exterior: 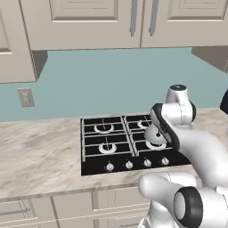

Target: The kettle is done boiling. Turn off the stove, then wait for 300 timesteps before moving the kettle to the dining table.

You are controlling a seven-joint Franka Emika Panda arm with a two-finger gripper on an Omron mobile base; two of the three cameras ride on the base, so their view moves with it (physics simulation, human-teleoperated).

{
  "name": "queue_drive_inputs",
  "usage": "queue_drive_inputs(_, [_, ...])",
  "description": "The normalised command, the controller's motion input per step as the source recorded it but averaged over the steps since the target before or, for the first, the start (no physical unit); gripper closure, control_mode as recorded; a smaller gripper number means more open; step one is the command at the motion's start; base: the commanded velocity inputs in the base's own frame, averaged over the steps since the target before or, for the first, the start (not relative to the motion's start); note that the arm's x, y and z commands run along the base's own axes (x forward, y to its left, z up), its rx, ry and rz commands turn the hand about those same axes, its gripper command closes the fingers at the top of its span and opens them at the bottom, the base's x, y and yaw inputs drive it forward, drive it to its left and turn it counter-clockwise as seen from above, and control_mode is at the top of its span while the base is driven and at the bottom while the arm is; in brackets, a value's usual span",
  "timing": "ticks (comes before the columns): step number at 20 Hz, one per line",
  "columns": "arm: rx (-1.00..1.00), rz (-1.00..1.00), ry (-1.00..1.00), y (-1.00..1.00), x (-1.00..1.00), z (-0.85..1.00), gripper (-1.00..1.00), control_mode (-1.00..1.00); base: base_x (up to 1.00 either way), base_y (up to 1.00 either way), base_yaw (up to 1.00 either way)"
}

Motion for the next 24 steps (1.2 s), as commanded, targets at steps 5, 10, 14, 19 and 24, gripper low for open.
queue_drive_inputs(5, [0.00,0.00,-0.03,0.09,0.28,0.00,-1.00,-1.00,0.00,0.00,0.00])
queue_drive_inputs(10, [0.00,0.00,-0.05,0.04,0.31,0.00,-1.00,-1.00,0.00,0.00,0.00])
queue_drive_inputs(14, [0.00,-0.01,-0.05,0.00,0.29,0.00,-1.00,-1.00,0.00,0.00,0.00])
queue_drive_inputs(19, [0.00,-0.01,-0.04,0.00,0.27,0.00,-1.00,-1.00,0.00,0.00,0.00])
queue_drive_inputs(24, [0.00,-0.01,-0.01,0.00,0.25,0.00,-1.00,-1.00,0.00,0.00,0.00])
